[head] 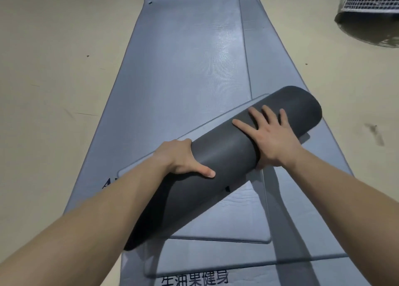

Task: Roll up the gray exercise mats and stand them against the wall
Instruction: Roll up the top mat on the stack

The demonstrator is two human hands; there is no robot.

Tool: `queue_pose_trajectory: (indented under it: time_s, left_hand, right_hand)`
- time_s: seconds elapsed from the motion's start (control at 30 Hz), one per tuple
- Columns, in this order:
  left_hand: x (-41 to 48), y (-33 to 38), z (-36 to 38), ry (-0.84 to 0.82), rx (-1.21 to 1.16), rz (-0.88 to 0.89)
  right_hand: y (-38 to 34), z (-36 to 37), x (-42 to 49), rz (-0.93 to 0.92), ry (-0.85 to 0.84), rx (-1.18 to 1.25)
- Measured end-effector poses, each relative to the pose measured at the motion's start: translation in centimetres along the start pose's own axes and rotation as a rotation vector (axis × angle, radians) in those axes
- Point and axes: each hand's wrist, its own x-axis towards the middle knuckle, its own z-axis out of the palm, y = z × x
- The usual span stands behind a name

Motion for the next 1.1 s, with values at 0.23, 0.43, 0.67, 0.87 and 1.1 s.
queue_pose_trajectory:
  time_s: [0.23,0.43,0.67,0.87,1.1]
  left_hand:
    - [-2.4,4.1,3.6,0.058,-0.260,-0.104]
    - [-2.7,11.3,5.9,0.180,-0.377,-0.018]
    - [-0.2,25.4,11.8,0.030,-0.577,0.284]
    - [4.2,36.5,13.4,0.007,-0.566,0.385]
    - [10.8,46.1,13.1,0.036,-0.313,0.470]
  right_hand:
    - [-2.4,5.0,-6.9,0.541,-0.018,0.965]
    - [-1.7,6.0,-8.8,0.641,0.083,1.717]
    - [11.9,6.5,-12.1,0.780,0.262,1.491]
    - [21.7,7.9,-12.4,0.840,0.019,1.060]
    - [29.7,12.1,-11.1,0.857,0.116,0.635]
